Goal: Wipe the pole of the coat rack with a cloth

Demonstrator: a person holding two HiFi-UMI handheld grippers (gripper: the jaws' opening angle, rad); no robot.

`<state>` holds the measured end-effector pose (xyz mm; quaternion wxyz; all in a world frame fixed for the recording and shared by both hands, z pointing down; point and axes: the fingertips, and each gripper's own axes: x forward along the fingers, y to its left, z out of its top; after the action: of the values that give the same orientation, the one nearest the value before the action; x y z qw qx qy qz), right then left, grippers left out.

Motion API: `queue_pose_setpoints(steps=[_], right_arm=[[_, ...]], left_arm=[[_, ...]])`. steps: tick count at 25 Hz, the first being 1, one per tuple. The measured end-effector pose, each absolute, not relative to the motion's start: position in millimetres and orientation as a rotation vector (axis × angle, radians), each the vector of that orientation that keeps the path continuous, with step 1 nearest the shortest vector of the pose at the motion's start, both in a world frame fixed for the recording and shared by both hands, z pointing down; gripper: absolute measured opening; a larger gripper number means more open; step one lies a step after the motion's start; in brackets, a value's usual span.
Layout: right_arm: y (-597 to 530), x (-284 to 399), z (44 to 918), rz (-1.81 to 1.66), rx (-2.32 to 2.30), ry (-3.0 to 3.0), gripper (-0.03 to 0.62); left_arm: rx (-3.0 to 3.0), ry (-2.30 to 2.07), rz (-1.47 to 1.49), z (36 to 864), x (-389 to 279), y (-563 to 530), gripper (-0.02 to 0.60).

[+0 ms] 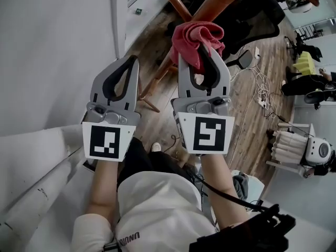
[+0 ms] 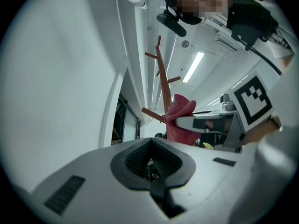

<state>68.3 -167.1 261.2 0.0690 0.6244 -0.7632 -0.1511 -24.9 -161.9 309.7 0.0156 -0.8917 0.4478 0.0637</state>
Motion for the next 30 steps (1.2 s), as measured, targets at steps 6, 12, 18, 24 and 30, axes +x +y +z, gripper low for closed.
queue_pose_setpoints(steps=[6,12,18,24,30], right_arm=[[-167,72,276,-0.439,1.851,-2.282,0.091],[-164,69,295,-0.380,1.860,-2.298,0.091],[-165,73,311,-0.336,1.844,-2.305,0.091],[-162,69,334,-0.318,1.790,-2.275,0.091],[-163,63,338,-0.285,1.819,-2.283,0.091]], left_arm=[[-2.779,1.415,0.209,315,-18,-167,0.012],[-2.808,1.431,0.195,332,-15,-164,0.012],[-2.823,1.450,0.168,345,-6,-162,0.012],[-2.828,1.435,0.142,360,-5,-162,0.012],[-2.842,1.460,0.137,366,-11,-165,0.012]])
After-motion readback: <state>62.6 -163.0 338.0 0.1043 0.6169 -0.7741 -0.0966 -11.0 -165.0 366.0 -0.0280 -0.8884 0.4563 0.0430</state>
